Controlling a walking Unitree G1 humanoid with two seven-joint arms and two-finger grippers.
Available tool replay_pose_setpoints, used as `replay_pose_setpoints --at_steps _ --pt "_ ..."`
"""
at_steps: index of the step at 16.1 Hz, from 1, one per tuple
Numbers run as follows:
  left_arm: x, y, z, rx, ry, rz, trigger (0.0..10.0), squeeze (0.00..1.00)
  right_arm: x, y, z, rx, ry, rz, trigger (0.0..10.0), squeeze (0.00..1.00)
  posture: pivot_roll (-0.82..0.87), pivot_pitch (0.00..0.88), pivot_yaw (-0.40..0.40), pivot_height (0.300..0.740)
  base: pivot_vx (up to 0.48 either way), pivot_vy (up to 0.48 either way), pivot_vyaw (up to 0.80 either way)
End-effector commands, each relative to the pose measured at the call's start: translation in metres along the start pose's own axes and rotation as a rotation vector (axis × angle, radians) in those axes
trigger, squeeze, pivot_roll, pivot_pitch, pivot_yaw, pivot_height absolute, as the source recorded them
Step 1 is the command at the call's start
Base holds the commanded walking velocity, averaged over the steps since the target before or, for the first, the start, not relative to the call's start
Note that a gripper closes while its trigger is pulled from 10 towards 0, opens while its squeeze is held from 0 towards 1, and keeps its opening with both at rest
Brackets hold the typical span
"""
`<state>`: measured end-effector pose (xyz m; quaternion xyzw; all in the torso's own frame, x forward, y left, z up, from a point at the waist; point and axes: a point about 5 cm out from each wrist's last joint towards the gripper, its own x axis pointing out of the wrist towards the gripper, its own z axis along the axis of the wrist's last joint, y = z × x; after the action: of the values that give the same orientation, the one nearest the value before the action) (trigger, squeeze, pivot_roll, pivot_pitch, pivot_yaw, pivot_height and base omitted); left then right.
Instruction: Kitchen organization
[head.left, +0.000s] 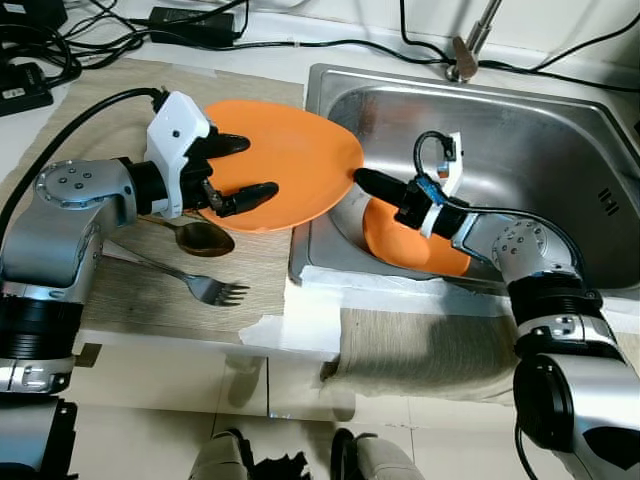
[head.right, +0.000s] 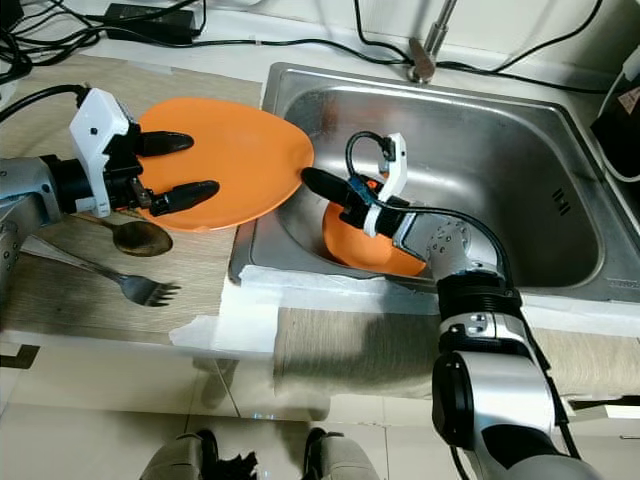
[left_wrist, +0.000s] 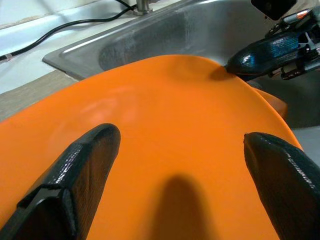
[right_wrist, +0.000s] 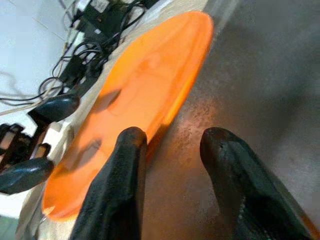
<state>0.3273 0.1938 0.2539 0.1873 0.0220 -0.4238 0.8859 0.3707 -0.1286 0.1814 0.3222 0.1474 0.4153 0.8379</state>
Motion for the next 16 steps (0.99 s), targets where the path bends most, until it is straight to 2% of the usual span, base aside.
replay_pose_setpoints --at_steps 1,7,8,11,12,13,16 --pt "0.001 -0.002 0.001 0.005 -0.007 -0.016 10.0 0.0 0.001 -0.003 0.009 0.003 -0.036 -0.054 10.0 1.0 -0.12 0.176 -0.122 0.74 0.0 0.0 0.0" --pt "0.002 -0.006 0.004 0.01 -0.015 -0.038 10.0 0.0 0.02 0.005 0.014 0.013 -0.034 -0.041 10.0 1.0 -0.11 0.184 -0.128 0.74 0.0 0.0 0.0" --pt "0.002 -0.006 0.004 0.01 -0.014 -0.039 10.0 0.0 0.023 0.007 0.013 0.005 -0.024 -0.036 10.0 0.0 -0.11 0.183 -0.127 0.74 0.0 0.0 0.0" --pt "0.002 -0.007 0.004 0.013 -0.012 -0.043 10.0 0.0 0.033 0.007 0.009 -0.001 -0.027 -0.058 9.8 0.0 -0.1 0.182 -0.128 0.74 0.0 0.0 0.0" --pt "0.002 -0.007 0.005 0.013 -0.013 -0.043 10.0 0.0 0.033 0.008 0.009 0.002 -0.028 -0.054 8.0 0.0 -0.1 0.182 -0.128 0.74 0.0 0.0 0.0" --pt "0.001 -0.007 0.005 0.013 -0.013 -0.044 10.0 0.0 0.033 0.008 0.009 0.006 -0.033 -0.049 0.0 0.0 -0.1 0.182 -0.128 0.74 0.0 0.0 0.0" --pt "0.0 -0.007 0.006 0.012 -0.017 -0.043 10.0 0.0 0.032 0.008 0.011 0.017 -0.047 -0.037 0.0 0.0 -0.1 0.186 -0.128 0.74 0.0 0.0 0.0"
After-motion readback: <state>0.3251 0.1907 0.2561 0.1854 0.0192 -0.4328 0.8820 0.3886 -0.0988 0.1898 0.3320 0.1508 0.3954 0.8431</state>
